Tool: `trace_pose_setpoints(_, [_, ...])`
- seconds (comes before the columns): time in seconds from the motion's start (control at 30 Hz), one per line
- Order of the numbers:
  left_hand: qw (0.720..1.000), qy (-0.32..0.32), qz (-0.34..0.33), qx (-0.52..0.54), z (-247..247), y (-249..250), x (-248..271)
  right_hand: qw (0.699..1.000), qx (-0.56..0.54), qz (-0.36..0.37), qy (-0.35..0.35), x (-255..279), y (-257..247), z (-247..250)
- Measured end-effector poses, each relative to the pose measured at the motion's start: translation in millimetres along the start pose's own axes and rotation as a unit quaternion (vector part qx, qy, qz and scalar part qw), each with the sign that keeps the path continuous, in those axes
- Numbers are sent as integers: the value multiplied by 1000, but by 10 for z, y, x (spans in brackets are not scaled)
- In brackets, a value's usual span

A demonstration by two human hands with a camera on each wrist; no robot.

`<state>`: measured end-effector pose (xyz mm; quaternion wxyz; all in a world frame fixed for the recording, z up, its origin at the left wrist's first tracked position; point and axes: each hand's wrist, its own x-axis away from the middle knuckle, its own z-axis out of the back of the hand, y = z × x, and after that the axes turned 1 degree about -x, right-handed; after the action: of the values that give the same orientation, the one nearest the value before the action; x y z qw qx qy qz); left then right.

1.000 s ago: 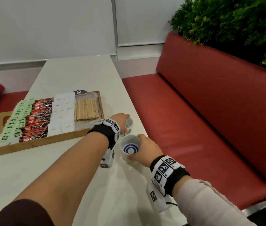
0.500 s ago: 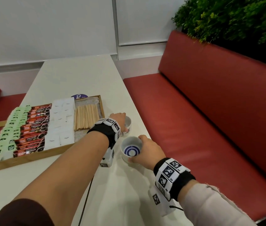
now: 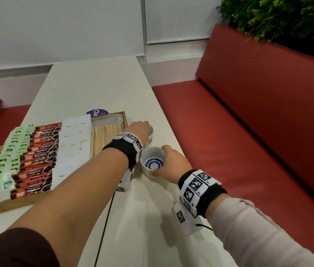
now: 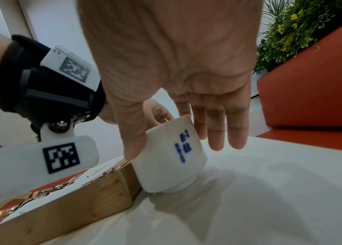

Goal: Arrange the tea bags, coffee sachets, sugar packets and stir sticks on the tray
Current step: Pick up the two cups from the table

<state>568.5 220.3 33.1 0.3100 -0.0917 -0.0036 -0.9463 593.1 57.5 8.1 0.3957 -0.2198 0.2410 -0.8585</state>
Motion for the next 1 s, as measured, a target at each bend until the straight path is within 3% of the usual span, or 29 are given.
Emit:
trace_pose_setpoints(0.13, [997,76,-5,-28,-63,-38,-45,1000,-5,4,-2,-124,-47,-17])
trace_pose_setpoints(0.33, [987,127,36,-95,-55,-67,-53,1000,-2,7,-7,-200,-69,5])
trace_pose_setpoints(1.0, [991,121,51,-30,-67,-144,-83,999,1,22,-35,-289,-139,9])
